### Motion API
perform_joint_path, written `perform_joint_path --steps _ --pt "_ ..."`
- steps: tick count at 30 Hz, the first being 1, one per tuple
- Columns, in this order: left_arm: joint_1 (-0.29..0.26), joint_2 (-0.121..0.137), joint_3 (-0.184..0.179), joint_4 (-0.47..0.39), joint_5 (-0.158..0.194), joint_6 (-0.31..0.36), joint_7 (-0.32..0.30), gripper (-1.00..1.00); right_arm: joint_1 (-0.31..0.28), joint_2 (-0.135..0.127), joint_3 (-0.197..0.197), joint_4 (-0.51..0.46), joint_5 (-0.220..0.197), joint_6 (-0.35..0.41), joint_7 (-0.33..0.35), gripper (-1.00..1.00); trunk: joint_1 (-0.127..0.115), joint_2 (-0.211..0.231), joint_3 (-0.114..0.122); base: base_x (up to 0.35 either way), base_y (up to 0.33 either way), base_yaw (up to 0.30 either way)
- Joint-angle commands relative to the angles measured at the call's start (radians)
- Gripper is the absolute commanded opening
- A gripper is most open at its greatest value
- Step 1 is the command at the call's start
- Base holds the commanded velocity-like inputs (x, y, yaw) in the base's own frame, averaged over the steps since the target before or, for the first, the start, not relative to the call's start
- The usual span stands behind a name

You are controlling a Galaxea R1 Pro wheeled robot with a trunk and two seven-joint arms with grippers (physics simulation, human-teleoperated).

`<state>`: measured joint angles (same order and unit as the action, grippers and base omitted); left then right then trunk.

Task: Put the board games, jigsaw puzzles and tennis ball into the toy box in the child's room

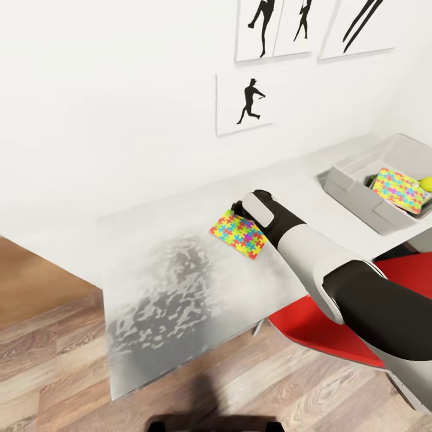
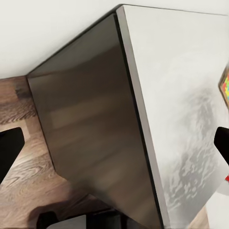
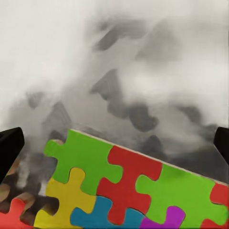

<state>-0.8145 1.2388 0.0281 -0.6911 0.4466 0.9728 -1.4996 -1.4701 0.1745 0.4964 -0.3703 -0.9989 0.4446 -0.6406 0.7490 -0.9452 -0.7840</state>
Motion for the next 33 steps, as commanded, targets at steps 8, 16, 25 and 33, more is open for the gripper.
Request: perform_joint_path --steps 8,16,25,33 --pt "-0.002 0.009 -0.002 0.001 0.003 0.011 -0.004 1.0 0.001 0.0 -0.004 0.001 -0.026 0.003 -0.006 1.0 0.0 -0.001 -0.001 -0.111 0.064 0.0" --pt "-0.002 0.01 -0.002 0.001 0.003 0.012 -0.004 1.0 0.001 0.0 -0.004 0.001 -0.026 0.003 -0.006 1.0 0.0 -0.001 -0.001 -0.109 0.096 0.0" --pt "-0.002 0.01 -0.002 0.001 0.003 0.012 -0.004 1.0 0.001 0.0 -0.004 0.001 -0.026 0.003 -0.006 1.0 0.0 -0.001 -0.001 -0.042 0.182 0.0" --pt "-0.002 0.01 -0.002 0.001 0.004 0.012 -0.004 1.0 0.0 0.0 -0.004 0.001 -0.027 0.003 -0.006 1.0 0.0 -0.001 -0.001 -0.043 0.132 0.0"
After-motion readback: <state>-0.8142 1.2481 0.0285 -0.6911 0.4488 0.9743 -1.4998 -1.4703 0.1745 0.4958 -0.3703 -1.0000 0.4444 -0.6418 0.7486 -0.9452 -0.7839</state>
